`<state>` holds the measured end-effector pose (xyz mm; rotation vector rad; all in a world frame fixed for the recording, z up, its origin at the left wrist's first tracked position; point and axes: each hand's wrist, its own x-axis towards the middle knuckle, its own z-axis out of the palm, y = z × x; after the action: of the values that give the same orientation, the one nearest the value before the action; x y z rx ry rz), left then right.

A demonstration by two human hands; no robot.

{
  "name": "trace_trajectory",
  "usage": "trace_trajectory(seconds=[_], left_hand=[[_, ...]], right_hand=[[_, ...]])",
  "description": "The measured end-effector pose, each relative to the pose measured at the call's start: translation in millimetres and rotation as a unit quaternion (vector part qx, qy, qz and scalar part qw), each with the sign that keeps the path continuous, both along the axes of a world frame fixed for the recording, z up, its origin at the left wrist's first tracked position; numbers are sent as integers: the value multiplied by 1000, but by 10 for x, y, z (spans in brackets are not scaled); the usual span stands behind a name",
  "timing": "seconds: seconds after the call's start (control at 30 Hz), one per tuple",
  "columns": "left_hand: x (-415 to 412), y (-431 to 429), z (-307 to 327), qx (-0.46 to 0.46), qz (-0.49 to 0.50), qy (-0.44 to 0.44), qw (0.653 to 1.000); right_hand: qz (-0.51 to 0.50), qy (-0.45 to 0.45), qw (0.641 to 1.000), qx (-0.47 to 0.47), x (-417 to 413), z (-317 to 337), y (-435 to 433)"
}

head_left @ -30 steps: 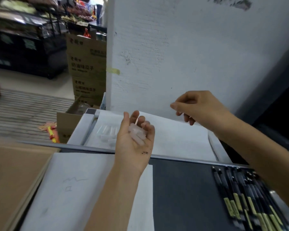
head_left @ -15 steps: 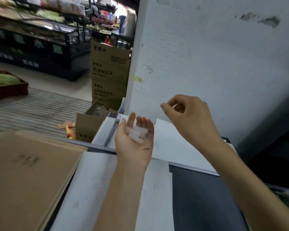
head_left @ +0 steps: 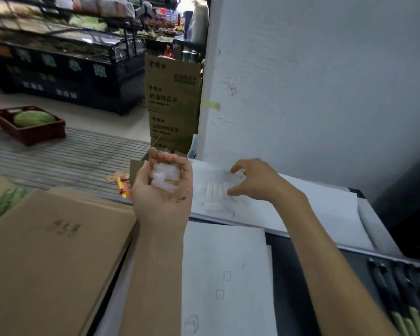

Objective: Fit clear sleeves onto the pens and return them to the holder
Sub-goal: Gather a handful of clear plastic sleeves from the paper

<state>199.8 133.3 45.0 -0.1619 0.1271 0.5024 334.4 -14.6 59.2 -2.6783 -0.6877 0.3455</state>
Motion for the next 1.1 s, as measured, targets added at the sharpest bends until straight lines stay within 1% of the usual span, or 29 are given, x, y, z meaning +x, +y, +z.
trace_trajectory(seconds=[0.07, 0.17, 0.23, 0.4, 0.5, 0.77, 0.97, 1.1], left_hand=[[31, -43, -13, -5, -17, -7, 1000], [85, -138, -34, 9, -53, -5, 999], [124, -201, -58, 24, -64, 3, 998], [206, -312, -112, 44, -92, -11, 995], [251, -351, -147, 66, -110, -8, 992], [292, -338, -206, 74, -121, -9, 990], [305, -325, -221, 87, -122, 4, 989], [296, -325, -208, 85, -127, 13, 988]], right_hand=[[-13, -19, 1000, 0, 67, -19, -106], [-14, 25, 1000, 9, 108, -88, -180], [-3, 33, 999, 7, 107, -167, -156], [23, -14, 1000, 9, 131, -295, -99], [24, -20, 999, 22, 161, -321, -134], [3, -28, 999, 39, 203, -329, -141], [-7, -32, 995, 92, 225, -319, -181], [-23, -21, 994, 107, 194, -274, -222]])
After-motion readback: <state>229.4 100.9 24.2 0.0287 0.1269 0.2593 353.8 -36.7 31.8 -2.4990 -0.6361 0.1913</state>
